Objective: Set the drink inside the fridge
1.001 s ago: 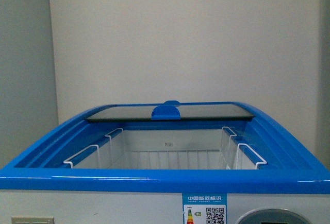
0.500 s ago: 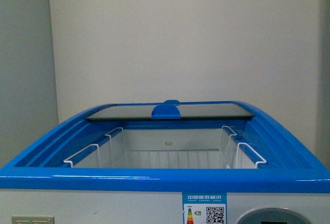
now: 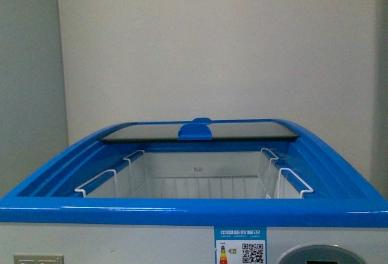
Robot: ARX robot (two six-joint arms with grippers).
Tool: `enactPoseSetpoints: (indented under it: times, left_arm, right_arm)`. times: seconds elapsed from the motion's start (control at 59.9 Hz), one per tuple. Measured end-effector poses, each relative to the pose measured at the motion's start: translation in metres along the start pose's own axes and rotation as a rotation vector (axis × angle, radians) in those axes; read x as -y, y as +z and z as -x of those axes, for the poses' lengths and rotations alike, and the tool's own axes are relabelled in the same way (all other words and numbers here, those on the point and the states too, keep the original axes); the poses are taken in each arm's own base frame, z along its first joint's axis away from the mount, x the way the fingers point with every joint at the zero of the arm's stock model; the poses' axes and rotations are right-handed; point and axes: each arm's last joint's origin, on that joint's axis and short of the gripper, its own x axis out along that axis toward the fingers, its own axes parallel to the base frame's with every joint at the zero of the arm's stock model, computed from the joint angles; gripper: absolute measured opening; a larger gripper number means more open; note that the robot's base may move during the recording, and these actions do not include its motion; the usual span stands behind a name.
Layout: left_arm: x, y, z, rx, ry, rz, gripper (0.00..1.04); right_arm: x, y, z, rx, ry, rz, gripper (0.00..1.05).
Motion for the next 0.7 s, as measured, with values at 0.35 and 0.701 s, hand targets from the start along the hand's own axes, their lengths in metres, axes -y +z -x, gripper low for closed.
enactPoseSetpoints:
  times: [0.35, 0.701]
  left_arm:
    - [0.0, 0.0, 0.0, 0.0, 0.0, 0.0, 0.03]
    - [0.0, 0.0, 0.0, 0.0, 0.0, 0.0, 0.41]
  right_arm:
    - [0.0, -0.002, 0.012, -0.003, 0.0, 0.0, 0.03]
    - [0.0, -0.003, 0.012, -0.003, -0.001, 0.0, 0.42]
